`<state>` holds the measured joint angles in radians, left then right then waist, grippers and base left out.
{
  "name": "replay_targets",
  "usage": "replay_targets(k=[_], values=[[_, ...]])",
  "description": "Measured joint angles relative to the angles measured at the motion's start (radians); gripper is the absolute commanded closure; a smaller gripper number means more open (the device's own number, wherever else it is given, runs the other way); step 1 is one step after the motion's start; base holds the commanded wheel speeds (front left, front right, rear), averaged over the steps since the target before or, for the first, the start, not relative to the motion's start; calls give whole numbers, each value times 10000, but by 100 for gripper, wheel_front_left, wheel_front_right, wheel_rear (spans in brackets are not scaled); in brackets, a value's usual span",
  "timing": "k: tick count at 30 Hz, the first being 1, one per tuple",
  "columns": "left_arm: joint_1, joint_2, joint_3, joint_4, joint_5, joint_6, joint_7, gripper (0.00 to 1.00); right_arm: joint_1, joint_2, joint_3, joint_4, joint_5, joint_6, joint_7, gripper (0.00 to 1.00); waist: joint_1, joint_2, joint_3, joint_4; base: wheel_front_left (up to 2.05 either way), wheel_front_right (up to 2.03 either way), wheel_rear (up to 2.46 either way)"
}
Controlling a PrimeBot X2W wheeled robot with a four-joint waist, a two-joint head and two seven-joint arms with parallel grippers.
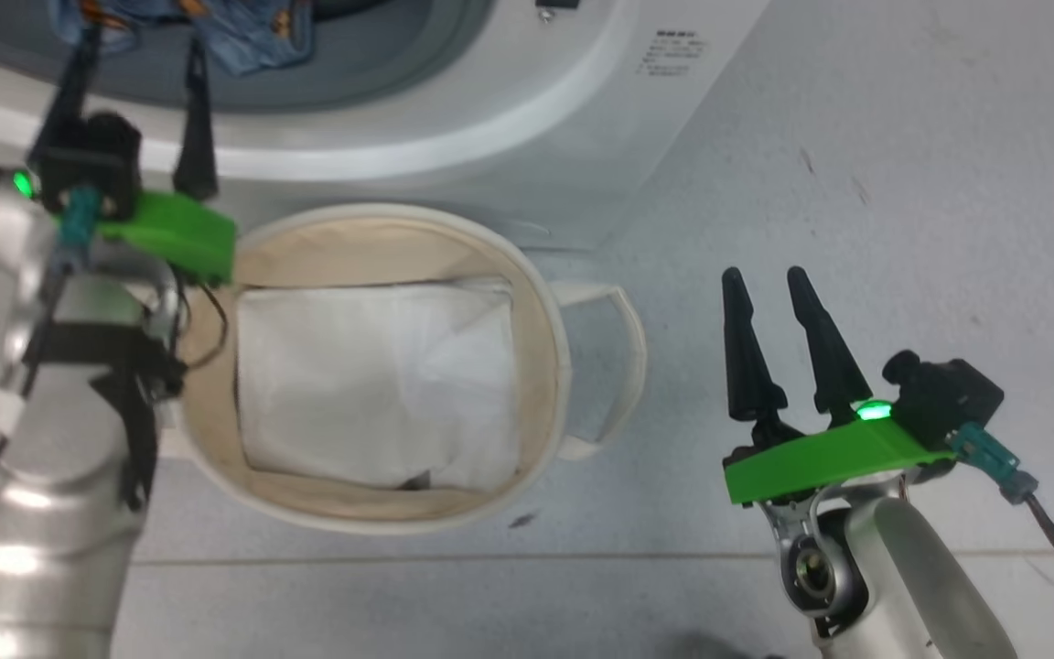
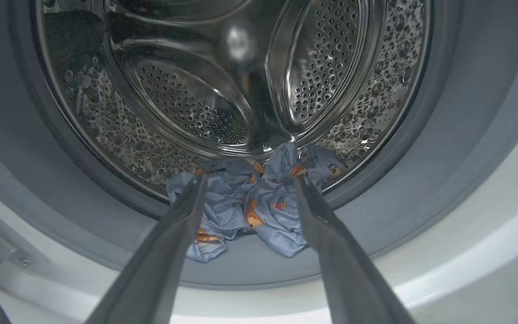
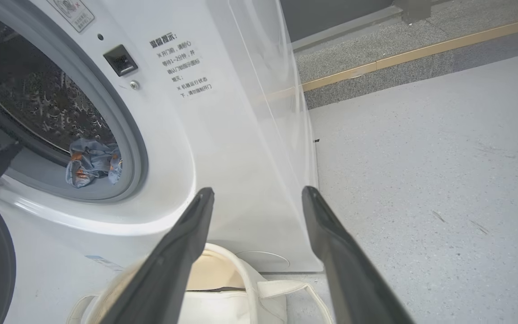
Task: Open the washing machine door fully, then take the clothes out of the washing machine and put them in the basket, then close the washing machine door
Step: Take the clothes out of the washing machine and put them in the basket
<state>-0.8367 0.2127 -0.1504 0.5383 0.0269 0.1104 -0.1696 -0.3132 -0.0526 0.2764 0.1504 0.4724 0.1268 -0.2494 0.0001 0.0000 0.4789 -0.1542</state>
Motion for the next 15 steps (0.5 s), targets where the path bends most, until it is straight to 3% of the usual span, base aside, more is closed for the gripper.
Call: replay_targets(k=[15], values=[[-3632,1114,-209,2922,1193,688,1693,0,-895,-2,422,-374,725,0,0,0,1,0,1753,-1094,0,0,0]])
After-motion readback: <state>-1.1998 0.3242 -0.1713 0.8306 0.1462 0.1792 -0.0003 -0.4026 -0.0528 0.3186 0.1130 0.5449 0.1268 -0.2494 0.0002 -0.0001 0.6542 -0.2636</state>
